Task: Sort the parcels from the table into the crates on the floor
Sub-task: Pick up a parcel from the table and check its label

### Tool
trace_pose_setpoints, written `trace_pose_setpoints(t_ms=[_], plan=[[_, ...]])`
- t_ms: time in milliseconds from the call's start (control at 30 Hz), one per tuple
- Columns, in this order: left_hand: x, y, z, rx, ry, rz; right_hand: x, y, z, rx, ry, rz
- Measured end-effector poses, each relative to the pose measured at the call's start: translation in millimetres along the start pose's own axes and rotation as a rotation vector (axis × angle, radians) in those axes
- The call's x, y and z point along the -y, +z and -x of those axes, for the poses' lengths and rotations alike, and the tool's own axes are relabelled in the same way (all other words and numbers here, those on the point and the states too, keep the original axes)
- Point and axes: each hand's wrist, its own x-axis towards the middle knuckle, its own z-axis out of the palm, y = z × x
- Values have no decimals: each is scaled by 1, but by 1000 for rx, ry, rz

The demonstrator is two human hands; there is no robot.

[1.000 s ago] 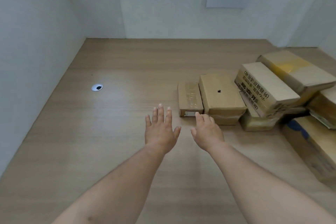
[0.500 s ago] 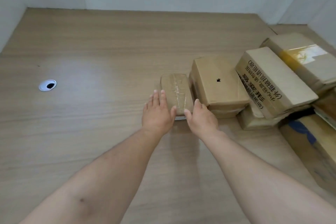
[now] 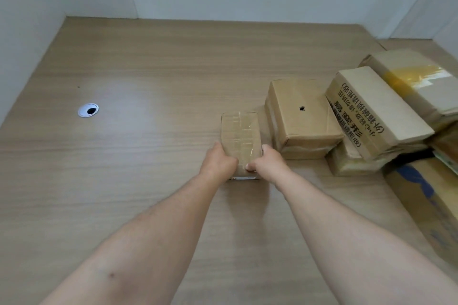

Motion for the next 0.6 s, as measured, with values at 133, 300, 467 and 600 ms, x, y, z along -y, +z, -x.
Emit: trace_pose_setpoints(t_ms=[133, 300, 467, 600], plan=[[6, -9, 42, -18, -53, 106, -8, 2, 27, 59, -55, 10], [22, -14, 97, -71, -96, 213, -19, 5, 61, 120, -132, -117], [40, -7, 145, -137, -144, 303, -34, 6, 98, 236, -220, -169], [55, 4, 181, -211, -167, 393, -49, 4, 124, 270, -253, -209]])
